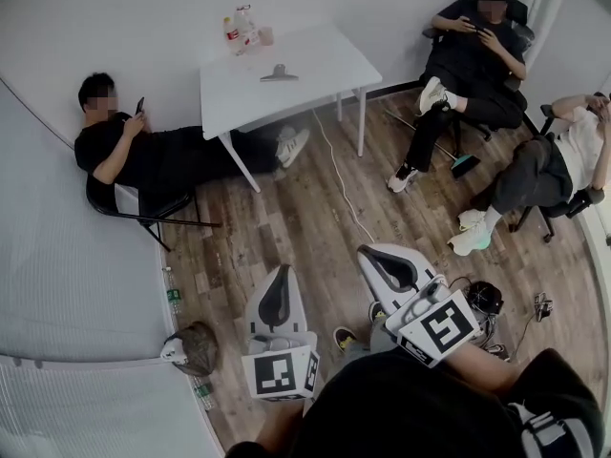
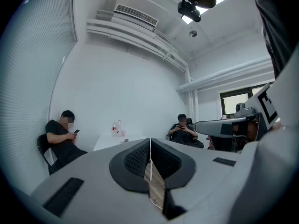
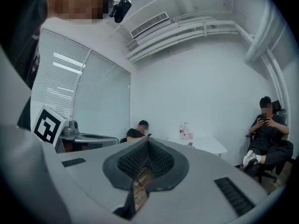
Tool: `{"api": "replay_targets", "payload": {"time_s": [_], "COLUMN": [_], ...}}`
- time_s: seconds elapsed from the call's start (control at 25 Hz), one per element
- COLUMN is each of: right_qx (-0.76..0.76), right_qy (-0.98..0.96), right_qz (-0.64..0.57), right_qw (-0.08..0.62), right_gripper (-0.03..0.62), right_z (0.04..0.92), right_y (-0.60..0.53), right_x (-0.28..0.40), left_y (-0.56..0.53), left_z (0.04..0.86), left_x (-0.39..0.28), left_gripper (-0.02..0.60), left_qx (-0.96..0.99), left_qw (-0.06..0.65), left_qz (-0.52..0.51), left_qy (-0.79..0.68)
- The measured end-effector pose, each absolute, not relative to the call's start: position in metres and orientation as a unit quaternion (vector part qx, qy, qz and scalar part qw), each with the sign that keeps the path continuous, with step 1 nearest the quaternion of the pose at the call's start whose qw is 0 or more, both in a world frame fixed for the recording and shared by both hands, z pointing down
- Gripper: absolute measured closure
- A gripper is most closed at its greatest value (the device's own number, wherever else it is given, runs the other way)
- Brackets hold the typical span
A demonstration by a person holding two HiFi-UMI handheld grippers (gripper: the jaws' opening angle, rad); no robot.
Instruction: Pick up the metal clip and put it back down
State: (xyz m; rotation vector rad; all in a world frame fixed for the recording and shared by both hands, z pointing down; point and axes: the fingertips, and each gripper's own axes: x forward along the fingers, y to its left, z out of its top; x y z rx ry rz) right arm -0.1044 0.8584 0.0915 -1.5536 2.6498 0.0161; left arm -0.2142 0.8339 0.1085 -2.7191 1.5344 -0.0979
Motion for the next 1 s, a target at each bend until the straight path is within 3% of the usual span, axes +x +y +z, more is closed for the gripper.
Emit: {"api": "replay_targets", "payload": {"time_s": [0.4, 1.0], "right_qx": [-0.519, -0.500], "right_qy": [0.854, 0.865], "right_qz": [0.014, -0.014], "right_qw": [0.040, 0.042], "right_gripper": [0.577, 0.577], "right_z": [0.085, 0.083], "right_y": [0.844, 0.727], "right_x": [-0.094, -0.068], "left_y": [0.814, 0.699], "left_z": [0.100, 0.101], "left_x": [-0.195, -0.177], "left_gripper": [0.558, 0.558], "left_qx": [-0.880, -0.874], "left_qw": [0.019, 0.014], "left_qz": [-0.022, -0.047], "left_qy": [0.475, 0.484]}}
